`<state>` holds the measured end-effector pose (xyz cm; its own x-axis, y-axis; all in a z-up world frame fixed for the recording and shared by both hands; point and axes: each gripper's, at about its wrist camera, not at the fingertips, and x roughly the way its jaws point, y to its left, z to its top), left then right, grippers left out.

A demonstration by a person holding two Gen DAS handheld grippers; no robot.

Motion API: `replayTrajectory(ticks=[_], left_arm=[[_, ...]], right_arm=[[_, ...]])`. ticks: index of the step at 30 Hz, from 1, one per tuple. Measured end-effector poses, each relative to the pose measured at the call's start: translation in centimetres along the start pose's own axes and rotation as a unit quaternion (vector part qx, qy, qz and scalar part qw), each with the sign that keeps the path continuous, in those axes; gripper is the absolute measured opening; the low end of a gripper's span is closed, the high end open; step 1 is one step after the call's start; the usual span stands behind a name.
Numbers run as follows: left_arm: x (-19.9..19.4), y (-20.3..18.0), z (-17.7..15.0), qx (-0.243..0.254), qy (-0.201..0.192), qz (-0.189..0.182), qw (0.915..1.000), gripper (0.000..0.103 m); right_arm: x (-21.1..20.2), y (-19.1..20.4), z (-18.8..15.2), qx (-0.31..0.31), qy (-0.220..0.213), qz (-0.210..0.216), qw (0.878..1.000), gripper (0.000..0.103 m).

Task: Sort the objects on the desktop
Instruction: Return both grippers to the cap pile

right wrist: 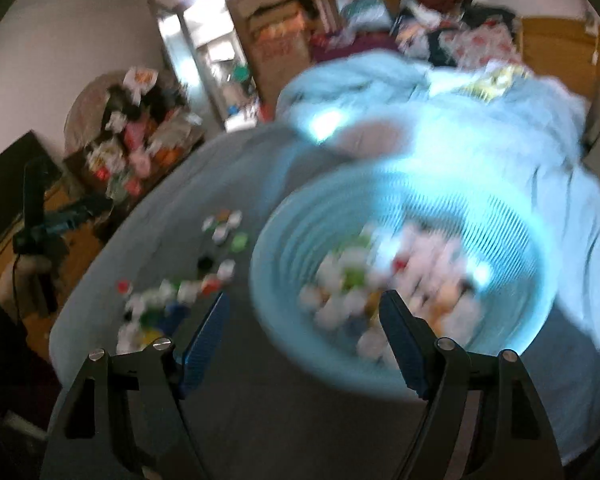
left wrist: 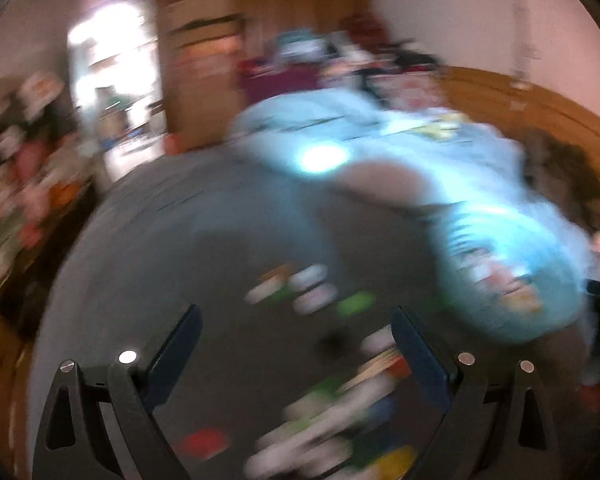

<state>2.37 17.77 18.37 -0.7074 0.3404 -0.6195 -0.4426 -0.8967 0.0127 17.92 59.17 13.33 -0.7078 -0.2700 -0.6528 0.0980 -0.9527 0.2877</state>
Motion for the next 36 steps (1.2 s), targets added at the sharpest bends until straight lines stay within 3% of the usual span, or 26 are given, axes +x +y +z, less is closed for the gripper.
replayTrajectory(ticks=[1, 4, 7, 10, 16, 17, 19, 20, 21, 22, 23, 24, 25, 26, 28, 30, 36], left_arm=[[-0.3, 3.2, -2.2, -0.022, 0.017, 0.03, 0.9992, 0.097], [-0.1, 8.6, -7.2, -0.067, 0.062, 0.072, 0.9932, 0.096], [1.5, 9.7, -11.5, -0.074, 0.1, 0.062, 0.9903, 0.094], [3.2, 8.6, -12.9, -0.061, 0.102, 0.046, 0.9919, 0.094], [7.1, 7.0, -12.0, -0.084, 0.055, 0.043, 0.994, 0.095], [8.1, 6.8, -11.9, -0.081, 0.059, 0.049, 0.9938, 0.095], [10.2, 6.7, -12.4, -0.075, 0.103, 0.055, 0.9903, 0.093], [11.1, 6.7, -12.6, -0.077, 0.129, 0.034, 0.988, 0.076], [11.0, 6.1, -12.5, -0.068, 0.126, -0.022, 0.9894, 0.069], [10.0, 5.6, -12.0, -0.06, 0.111, -0.064, 0.99, 0.067], [7.9, 4.5, -11.4, -0.044, 0.073, -0.137, 0.9868, 0.069], [6.6, 4.2, -11.2, -0.031, 0.048, -0.149, 0.9872, 0.07], [5.5, 4.1, -11.1, -0.018, 0.024, -0.128, 0.9913, 0.073], [5.4, 4.8, -11.2, -0.03, 0.025, -0.103, 0.9939, 0.074], [6.1, 7.6, -12.0, -0.105, 0.042, -0.082, 0.9902, 0.074], [6.2, 9.2, -13.2, -0.136, 0.051, -0.062, 0.9874, 0.074], [6.9, 7.5, -13.9, -0.102, 0.074, -0.055, 0.9905, 0.082]], right_arm=[[0.8, 0.4, -0.9, 0.005, 0.015, 0.008, 1.0, 0.073], [2.9, 1.5, -2.6, 0.014, 0.051, 0.023, 0.998, 0.073], [4.7, 3.1, -3.4, 0.009, 0.079, 0.032, 0.996, 0.073], [5.6, 5.2, -3.5, -0.009, 0.094, 0.034, 0.995, 0.073], [6.3, 7.7, -3.7, -0.027, 0.108, 0.022, 0.993, 0.073], [6.5, 7.9, -3.7, -0.028, 0.112, 0.02, 0.993, 0.073], [6.9, 8.2, -4.0, -0.028, 0.121, 0.018, 0.992, 0.073], [7.2, 8.4, -4.1, -0.028, 0.126, 0.017, 0.992, 0.073], [7.6, 8.4, -4.2, -0.027, 0.13, 0.017, 0.991, 0.073], [7.8, 8.7, -4.2, -0.025, 0.132, 0.018, 0.991, 0.073], [7.9, 8.8, -4.2, -0.025, 0.132, 0.019, 0.991, 0.073], [8.1, 8.9, -4.3, -0.025, 0.133, 0.019, 0.991, 0.073], [8.4, 9.1, -4.4, -0.026, 0.134, 0.02, 0.99, 0.073], [8.6, 9.2, -4.4, -0.025, 0.136, 0.021, 0.99, 0.073], [9.2, 9.6, -4.6, -0.023, 0.141, 0.026, 0.989, 0.073], [9.3, 10.3, -4.7, -0.028, 0.14, 0.033, 0.989, 0.073], [10.0, 11.1, -5.8, -0.031, 0.154, 0.036, 0.987, 0.073]])
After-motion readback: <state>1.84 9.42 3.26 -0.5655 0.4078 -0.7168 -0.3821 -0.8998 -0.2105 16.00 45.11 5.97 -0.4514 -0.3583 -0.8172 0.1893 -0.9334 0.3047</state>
